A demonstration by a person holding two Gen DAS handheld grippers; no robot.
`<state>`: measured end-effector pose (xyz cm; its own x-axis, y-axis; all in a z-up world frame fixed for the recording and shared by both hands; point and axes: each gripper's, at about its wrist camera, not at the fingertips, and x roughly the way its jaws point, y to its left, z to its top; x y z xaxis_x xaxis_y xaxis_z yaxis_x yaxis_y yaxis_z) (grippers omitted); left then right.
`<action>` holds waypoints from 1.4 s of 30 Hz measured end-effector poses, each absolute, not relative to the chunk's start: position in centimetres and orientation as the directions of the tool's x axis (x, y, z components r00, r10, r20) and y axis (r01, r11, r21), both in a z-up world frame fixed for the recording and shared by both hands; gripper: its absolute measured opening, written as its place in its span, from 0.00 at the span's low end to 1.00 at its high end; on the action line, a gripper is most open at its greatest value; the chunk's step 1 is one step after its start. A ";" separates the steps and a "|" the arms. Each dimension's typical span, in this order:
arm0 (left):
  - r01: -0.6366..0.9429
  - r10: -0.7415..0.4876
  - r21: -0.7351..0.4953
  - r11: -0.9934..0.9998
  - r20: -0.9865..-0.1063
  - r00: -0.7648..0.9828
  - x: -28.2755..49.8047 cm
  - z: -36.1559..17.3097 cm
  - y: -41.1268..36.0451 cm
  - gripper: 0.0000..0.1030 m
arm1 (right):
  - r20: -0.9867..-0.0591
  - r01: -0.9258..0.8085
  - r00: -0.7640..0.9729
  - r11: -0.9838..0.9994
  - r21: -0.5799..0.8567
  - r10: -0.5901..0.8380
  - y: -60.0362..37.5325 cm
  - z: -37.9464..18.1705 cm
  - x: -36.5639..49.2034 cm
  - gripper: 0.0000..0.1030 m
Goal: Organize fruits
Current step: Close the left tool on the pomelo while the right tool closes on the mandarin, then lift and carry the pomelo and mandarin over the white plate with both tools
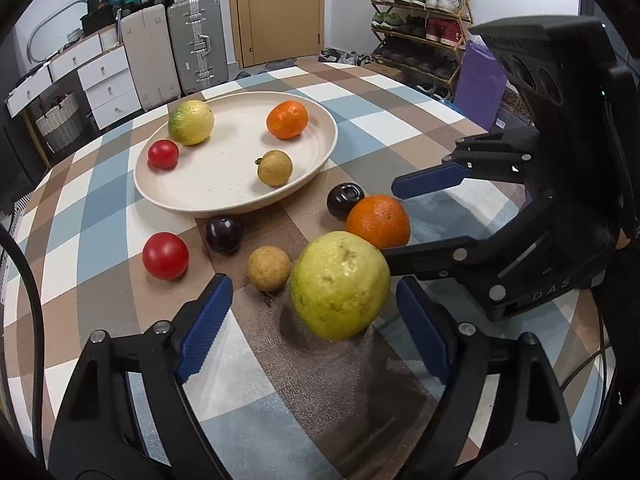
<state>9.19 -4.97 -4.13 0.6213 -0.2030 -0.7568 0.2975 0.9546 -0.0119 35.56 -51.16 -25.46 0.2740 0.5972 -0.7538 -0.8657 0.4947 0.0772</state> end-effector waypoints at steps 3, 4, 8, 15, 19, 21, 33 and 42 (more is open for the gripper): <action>0.304 -0.210 -0.016 0.952 -0.760 0.615 9.2 -4.3 -5.1 0.64 | -0.751 -0.872 0.261 0.482 0.086 0.607 -51.1 -25.5 35.5 0.59; 0.309 -0.216 -0.021 0.951 -0.759 0.614 9.2 -4.4 -5.1 0.62 | -0.749 -0.874 0.261 0.479 0.085 0.609 -51.0 -25.5 35.4 0.57; 0.328 -0.239 -0.033 0.944 -0.752 0.615 9.0 -4.2 -5.2 0.48 | -0.744 -0.882 0.247 0.463 0.093 0.621 -50.9 -25.5 35.2 0.50; 0.343 -0.262 -0.048 0.938 -0.746 0.612 8.9 -4.2 -5.2 0.45 | -0.738 -0.891 0.246 0.447 0.084 0.628 -50.8 -25.5 34.7 0.41; 0.346 -0.270 -0.052 0.937 -0.737 0.619 8.8 -4.1 -5.1 0.44 | -0.735 -0.892 0.246 0.445 0.084 0.632 -50.8 -25.5 34.8 0.41; 0.347 -0.275 -0.056 0.936 -0.731 0.625 8.8 -3.9 -5.0 0.44 | -0.733 -0.892 0.248 0.444 0.082 0.634 -50.9 -25.4 34.7 0.40; 0.293 -0.288 -0.107 0.950 -0.662 0.691 8.7 -2.2 -3.1 0.44 | -0.667 -0.873 0.266 0.467 0.139 0.696 -52.4 -23.7 35.6 0.40; 0.188 -0.240 -0.149 0.971 -0.616 0.751 8.9 -1.3 -0.6 0.44 | -0.621 -0.846 0.292 0.499 0.188 0.728 -53.2 -22.9 36.5 0.40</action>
<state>8.90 -0.55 -1.33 0.7506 -0.2403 -0.6156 0.1884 0.9707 -0.1492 36.49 -53.21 -22.93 0.2916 0.7277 -0.6208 -0.8460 0.4990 0.1876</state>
